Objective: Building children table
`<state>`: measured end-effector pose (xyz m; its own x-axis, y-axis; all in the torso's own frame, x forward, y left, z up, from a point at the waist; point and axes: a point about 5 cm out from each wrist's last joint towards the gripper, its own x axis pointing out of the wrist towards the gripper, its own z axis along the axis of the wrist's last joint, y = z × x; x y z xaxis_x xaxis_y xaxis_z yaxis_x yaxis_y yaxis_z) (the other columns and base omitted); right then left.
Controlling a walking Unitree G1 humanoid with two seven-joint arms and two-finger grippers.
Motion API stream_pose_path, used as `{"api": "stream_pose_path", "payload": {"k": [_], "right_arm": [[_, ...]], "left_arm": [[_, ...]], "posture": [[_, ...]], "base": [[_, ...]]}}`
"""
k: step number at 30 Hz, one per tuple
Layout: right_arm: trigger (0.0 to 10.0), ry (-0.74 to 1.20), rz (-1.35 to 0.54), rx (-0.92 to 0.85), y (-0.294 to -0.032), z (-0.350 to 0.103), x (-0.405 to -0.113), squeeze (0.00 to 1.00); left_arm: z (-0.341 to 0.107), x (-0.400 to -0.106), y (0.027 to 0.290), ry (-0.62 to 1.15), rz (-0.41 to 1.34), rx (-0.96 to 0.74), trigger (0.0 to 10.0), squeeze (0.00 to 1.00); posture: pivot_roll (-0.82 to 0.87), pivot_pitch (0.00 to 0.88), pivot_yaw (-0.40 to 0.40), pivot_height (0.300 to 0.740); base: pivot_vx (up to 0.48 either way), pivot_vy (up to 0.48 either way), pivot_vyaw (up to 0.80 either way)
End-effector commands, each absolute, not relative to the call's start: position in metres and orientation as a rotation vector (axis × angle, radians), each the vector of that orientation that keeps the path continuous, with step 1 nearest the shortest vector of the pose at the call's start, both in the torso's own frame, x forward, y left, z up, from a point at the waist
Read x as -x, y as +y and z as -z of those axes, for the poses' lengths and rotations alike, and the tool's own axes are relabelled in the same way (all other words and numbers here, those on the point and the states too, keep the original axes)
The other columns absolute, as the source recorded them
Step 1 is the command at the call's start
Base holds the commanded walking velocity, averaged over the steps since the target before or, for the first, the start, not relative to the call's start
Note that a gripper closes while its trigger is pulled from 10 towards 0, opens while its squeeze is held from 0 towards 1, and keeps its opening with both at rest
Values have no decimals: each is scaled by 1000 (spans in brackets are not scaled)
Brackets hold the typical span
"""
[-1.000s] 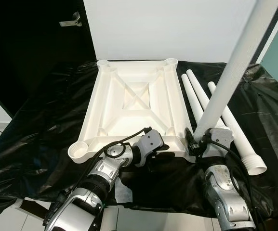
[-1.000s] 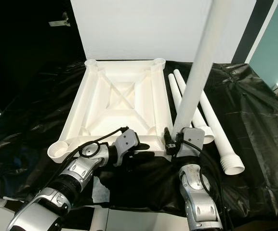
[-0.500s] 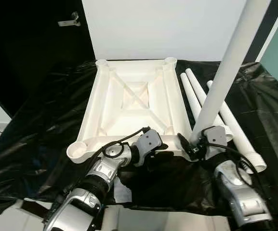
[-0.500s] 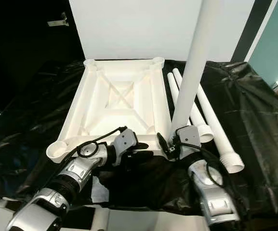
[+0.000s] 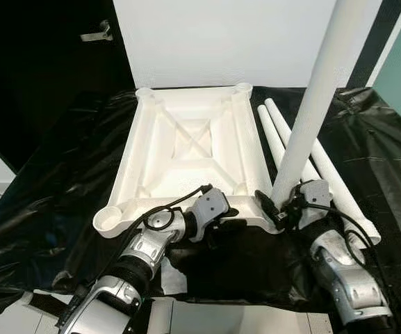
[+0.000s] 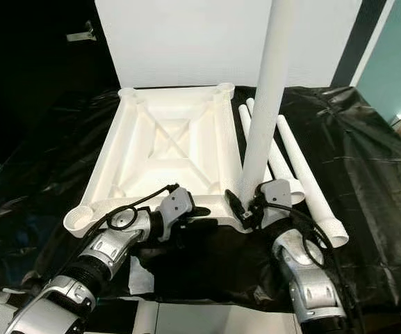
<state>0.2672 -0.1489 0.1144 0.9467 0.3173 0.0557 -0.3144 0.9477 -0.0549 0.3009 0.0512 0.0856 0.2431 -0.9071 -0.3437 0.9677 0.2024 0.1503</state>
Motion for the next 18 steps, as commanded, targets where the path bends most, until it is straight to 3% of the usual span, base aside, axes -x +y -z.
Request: {"api": "stream_pose_path", "payload": {"k": [1,7,18], "right_arm": [[0,9,-145,15,-155,-96,-265,0],[0,-2,158,-27,-169,-94,-262,0],[0,-36,107,-13,-154,-104,-270,0]], "left_arm": [[-51,-284,62,411,1380,-379,10000,0],[-54,-286,62,403,1377,-384,10000,0],[-48,-279,55,413,1403,-371,10000,0]], "posture": [[9,11,23,740],[-4,0,26,740],[-49,0,26,740]], "base": [[0,0,0],[0,0,0],[0,0,0]]}}
